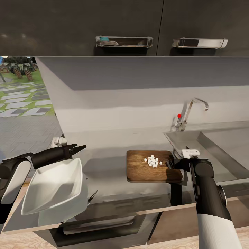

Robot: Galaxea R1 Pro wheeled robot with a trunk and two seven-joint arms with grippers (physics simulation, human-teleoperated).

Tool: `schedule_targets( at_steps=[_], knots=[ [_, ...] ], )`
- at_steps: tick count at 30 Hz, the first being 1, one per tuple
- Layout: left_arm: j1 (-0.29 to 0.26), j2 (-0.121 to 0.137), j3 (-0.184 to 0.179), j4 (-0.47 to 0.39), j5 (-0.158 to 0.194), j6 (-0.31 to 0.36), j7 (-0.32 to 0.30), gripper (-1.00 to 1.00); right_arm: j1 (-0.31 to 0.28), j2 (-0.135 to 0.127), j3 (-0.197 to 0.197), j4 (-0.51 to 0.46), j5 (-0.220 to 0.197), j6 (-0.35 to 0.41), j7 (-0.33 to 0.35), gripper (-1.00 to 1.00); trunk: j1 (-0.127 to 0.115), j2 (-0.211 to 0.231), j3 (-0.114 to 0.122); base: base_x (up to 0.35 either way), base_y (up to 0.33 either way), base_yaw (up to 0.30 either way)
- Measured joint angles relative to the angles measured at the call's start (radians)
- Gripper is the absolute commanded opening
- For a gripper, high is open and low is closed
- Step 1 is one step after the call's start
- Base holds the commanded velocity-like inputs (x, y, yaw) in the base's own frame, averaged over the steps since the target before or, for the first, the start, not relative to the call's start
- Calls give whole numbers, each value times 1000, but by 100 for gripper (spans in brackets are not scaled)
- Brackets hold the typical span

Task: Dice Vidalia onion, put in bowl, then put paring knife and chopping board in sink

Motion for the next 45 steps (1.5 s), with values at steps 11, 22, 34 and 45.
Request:
schedule_targets(
  at_steps=[11,22,34,45],
  knots=[
    [0,0,1,0,0,1,1,100,0,0,0,0,-1,0,0,100,19,-35,-16,0,0,0],
    [0,0,0,0,0,1,1,100,0,0,0,0,-1,0,0,100,19,-35,-16,0,0,0],
    [0,0,0,0,0,0,0,100,0,0,0,0,4,-1,0,-100,19,-35,-16,0,0,0],
    [0,0,-1,0,0,0,0,100,0,0,0,0,4,-1,0,-100,19,-35,-16,0,0,0]
  ],
)
